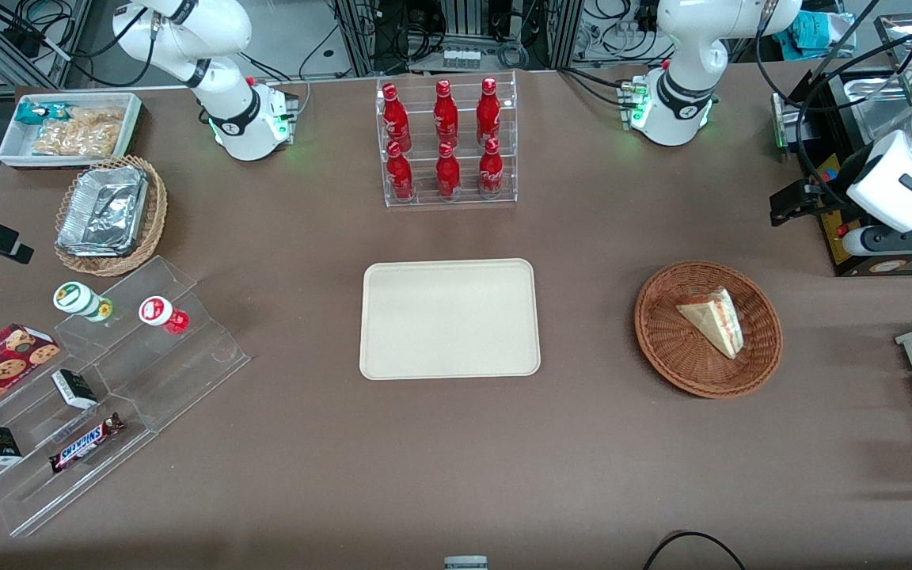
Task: Place sandwich from basket to tray
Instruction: 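Lower the open left gripper over the sandwich in the wicker basket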
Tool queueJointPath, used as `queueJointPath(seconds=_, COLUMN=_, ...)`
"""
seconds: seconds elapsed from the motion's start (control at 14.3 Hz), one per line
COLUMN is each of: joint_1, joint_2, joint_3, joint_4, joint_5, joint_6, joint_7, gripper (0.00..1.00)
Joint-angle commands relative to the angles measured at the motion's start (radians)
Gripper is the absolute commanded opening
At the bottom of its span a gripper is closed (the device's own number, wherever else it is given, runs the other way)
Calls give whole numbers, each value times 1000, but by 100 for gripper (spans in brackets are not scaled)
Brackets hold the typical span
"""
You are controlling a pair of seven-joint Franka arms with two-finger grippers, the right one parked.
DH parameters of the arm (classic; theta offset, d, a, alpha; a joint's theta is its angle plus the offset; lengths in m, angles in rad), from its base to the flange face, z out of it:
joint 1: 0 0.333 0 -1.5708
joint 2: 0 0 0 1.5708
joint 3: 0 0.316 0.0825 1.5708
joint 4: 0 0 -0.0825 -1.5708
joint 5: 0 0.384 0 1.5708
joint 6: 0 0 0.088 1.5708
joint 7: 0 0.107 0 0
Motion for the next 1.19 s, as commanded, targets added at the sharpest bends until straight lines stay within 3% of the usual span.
queueJointPath(seconds=0.0, joint_1=11, joint_2=13, joint_3=-8, joint_4=25, joint_5=-10, joint_6=-17, joint_7=43, gripper=100)
queueJointPath(seconds=0.28, joint_1=12, joint_2=41, joint_3=-8, joint_4=13, joint_5=-10, joint_6=-13, joint_7=78, gripper=100)
queueJointPath(seconds=0.49, joint_1=14, joint_2=73, joint_3=-6, joint_4=-74, joint_5=9, joint_6=49, joint_7=80, gripper=100)
queueJointPath(seconds=0.91, joint_1=32, joint_2=7, joint_3=0, joint_4=-506, joint_5=18, joint_6=489, joint_7=80, gripper=100)
queueJointPath(seconds=1.12, joint_1=61, joint_2=-5, joint_3=0, joint_4=-642, joint_5=16, joint_6=690, joint_7=65, gripper=100)
